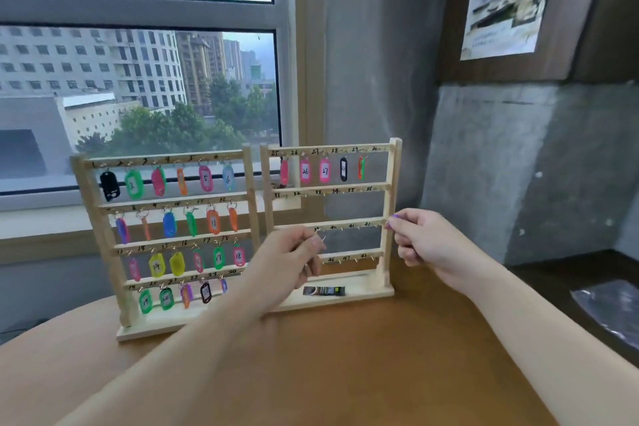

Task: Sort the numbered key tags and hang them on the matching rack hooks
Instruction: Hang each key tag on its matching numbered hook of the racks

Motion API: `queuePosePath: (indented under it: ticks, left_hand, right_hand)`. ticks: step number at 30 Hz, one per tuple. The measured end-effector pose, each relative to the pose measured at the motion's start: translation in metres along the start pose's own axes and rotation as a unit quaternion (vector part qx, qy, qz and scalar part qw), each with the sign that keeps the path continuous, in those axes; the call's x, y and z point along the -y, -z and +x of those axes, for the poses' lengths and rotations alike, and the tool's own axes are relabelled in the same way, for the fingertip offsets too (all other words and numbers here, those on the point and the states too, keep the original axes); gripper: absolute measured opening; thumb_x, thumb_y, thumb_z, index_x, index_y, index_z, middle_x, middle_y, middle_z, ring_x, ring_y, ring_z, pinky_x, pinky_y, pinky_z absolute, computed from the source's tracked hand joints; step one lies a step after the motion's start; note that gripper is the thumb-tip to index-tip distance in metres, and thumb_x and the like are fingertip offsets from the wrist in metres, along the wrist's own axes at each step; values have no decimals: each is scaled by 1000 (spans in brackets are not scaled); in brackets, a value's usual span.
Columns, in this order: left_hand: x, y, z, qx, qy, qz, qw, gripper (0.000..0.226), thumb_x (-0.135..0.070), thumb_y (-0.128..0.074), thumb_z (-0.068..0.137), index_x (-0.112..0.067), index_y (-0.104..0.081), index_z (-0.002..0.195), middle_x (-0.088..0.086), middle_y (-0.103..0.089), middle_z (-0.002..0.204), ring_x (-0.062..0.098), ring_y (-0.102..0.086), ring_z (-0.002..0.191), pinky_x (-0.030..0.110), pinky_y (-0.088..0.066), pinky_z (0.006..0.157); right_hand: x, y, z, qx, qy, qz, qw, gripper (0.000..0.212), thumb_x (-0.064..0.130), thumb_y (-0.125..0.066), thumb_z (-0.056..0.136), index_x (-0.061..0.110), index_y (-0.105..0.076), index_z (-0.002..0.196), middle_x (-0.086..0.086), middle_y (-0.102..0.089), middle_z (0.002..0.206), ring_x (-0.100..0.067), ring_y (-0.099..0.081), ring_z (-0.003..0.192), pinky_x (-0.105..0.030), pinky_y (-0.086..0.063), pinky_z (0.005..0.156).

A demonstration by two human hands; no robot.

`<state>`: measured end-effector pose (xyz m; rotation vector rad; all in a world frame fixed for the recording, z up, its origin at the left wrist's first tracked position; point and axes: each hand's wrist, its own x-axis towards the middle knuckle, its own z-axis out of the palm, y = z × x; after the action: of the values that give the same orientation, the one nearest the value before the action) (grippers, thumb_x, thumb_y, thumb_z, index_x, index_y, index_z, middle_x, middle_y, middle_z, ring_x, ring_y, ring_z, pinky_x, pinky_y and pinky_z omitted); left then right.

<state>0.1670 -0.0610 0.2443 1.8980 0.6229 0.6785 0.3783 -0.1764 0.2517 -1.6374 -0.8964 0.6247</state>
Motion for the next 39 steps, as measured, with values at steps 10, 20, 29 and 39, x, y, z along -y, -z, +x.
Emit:
queuePosePath:
  ticks: [10,20,29,39]
  left_hand:
    - [-58,-49,116,0,-40,41,998,27,-29,-49,106,-17,-69,92,-13,-44,50,7,-34,44,23,-29,45]
    - [-75,-46,182,-32,-17,53,998,27,-34,-43,107,-19,-64,97,-3,-37,64,12,-30,49,22,-28,42]
    - [-84,-66,204,-13,-62,82,995,25,-26,-45,107,-16,-66,100,-2,-45,63,4,-33,37,15,-27,37]
    - [-73,-77,221,-45,-72,181,980,27,-16,-44,105,-14,-70,100,-1,-57,71,12,-46,53,13,-32,37]
  right_hand:
    - [45,40,78,-70,107,38,991,16,25,-52,106,16,-65,104,0,-53,67,-11,-48,56,-20,-44,50]
    - [45,43,139,-74,107,47,990,15,21,-51,107,19,-62,96,-1,-51,68,-15,-44,57,-17,-39,45]
    - [27,38,155,-84,63,-11,994,18,26,-51,105,17,-67,103,-4,-56,75,-15,-52,59,-21,-42,46]
    - [19,32,159,-88,63,17,994,20,29,-52,105,22,-69,96,-3,-54,70,-18,-51,57,-24,-41,48]
